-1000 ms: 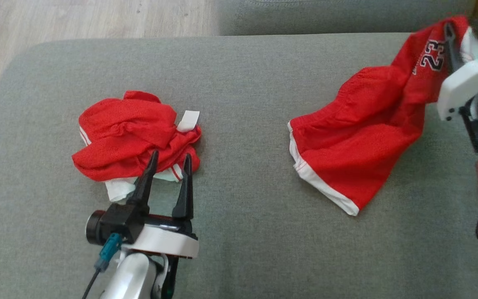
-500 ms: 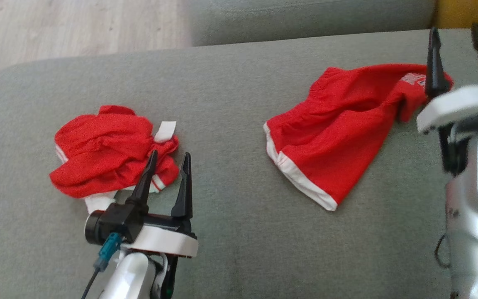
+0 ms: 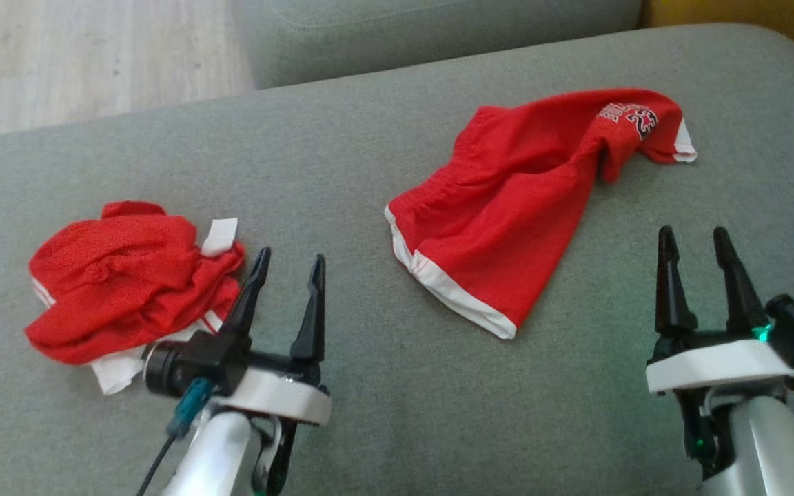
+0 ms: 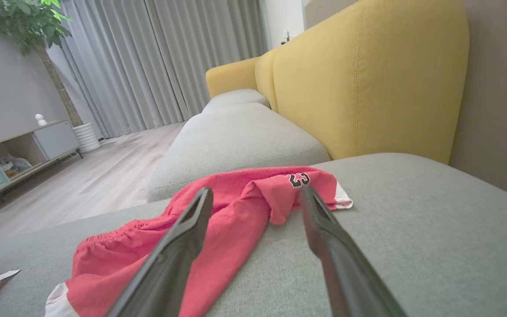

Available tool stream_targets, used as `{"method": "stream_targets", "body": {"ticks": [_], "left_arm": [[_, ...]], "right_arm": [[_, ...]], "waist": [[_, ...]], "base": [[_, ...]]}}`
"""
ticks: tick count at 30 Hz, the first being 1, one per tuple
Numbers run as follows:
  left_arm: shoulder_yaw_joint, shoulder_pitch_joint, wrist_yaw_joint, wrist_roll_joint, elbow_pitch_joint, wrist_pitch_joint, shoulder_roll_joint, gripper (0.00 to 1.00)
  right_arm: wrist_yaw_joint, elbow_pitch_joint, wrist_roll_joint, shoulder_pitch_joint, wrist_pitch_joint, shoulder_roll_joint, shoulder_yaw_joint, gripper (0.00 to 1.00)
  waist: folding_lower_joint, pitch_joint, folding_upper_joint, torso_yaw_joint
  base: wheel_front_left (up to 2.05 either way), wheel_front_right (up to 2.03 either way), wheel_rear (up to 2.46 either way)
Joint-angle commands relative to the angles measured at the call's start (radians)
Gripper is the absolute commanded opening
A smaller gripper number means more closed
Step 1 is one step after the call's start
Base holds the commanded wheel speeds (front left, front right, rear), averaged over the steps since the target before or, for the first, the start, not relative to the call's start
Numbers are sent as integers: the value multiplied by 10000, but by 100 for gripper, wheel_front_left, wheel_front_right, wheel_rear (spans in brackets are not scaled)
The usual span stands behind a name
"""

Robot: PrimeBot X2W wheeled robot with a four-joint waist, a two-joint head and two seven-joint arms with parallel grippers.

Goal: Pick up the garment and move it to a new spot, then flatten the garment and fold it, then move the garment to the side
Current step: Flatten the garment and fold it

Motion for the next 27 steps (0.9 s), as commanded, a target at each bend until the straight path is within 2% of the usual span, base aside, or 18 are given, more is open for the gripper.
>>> {"method": "stream_targets", "body": {"ticks": [1,4,10,18,27], "left_arm": [[242,-719,-52,93,-199,-94,10,100],[-100,-1340,-329,140,411,78,10,100],[-888,-2895,-673,-125,1847,1382,7,100],[-1275,-4496,-618,385,3682,1812,247,100],[-1638,-5185,-687,651,5027,2093,496,100]], "right_arm": [[-7,-430,-1,-376,-110,-59,259,100],[-7,-502,3,-297,-87,-58,288,100],[-7,-501,289,-331,-169,-58,680,100],[-7,-260,746,-529,-413,-57,1314,100],[-7,52,1064,-658,-540,-57,1719,100]], "waist": [[1,149,0,-141],[1,405,0,-363],[1,1056,0,-1010],[1,1713,0,-1779],[1,1881,0,-2199]], "base": [[0,0,0],[0,0,0],[0,0,0],[0,0,0],[0,0,0]]}}
